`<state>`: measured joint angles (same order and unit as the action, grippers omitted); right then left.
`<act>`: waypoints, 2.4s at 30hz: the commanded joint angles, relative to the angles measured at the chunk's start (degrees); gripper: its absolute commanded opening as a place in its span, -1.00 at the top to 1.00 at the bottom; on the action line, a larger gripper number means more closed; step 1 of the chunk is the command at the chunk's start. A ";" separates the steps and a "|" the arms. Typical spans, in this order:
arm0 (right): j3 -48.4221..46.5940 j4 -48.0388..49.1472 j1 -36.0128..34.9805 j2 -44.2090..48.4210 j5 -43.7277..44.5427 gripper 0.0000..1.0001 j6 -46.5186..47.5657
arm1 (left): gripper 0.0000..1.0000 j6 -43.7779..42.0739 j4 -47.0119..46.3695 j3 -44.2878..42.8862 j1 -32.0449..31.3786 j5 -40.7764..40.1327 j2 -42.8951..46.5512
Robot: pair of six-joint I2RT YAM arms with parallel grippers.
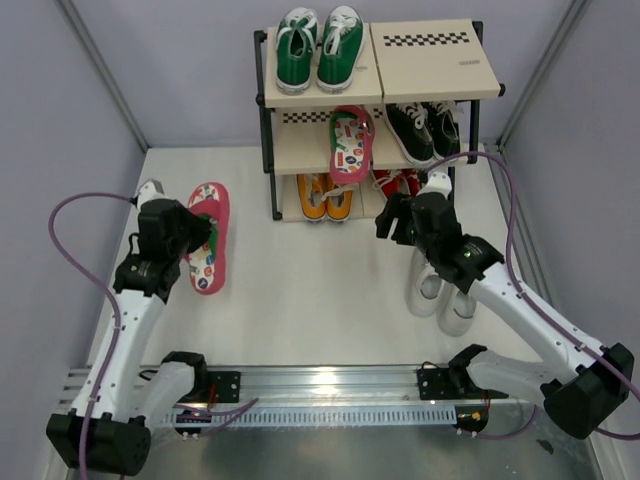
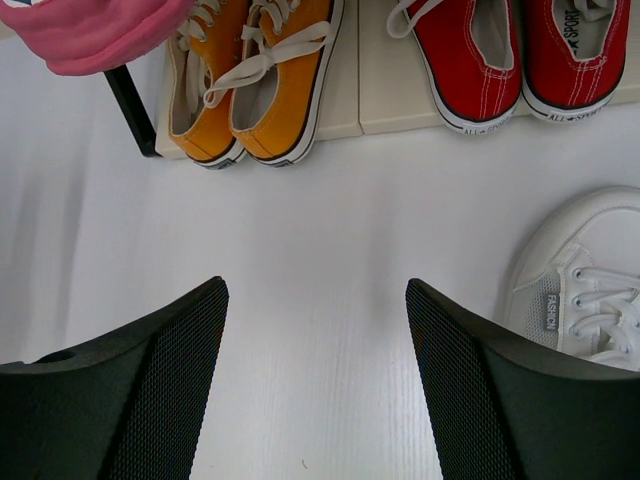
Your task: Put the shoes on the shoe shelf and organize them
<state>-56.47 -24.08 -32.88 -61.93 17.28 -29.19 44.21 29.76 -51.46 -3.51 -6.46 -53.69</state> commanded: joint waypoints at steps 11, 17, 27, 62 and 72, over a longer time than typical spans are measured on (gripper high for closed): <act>0.56 -0.88 0.01 5.06 2.85 -0.53 -2.80 | 1.00 3.96 -11.47 -14.18 -18.72 -2.42 -4.38; 1.53 -1.94 0.10 7.26 5.13 -0.53 -2.89 | 1.00 3.34 -15.78 -20.16 -23.73 -6.46 -12.21; 2.41 -1.33 0.01 8.32 6.28 -0.53 -1.92 | 1.00 2.99 -22.45 -28.78 -26.81 -10.50 -21.36; 2.94 3.95 0.01 6.30 0.56 -0.54 0.98 | 1.00 5.46 -34.24 -39.33 -28.04 -13.49 -39.91; 3.29 4.12 0.01 6.47 0.74 -0.54 0.98 | 1.00 3.70 -35.38 -41.61 -28.04 -13.05 -42.28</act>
<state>-53.39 -22.31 -32.88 -55.66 18.02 -28.77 49.30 1.93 -89.03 -31.44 -18.33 -96.16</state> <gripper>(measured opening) 0.767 0.028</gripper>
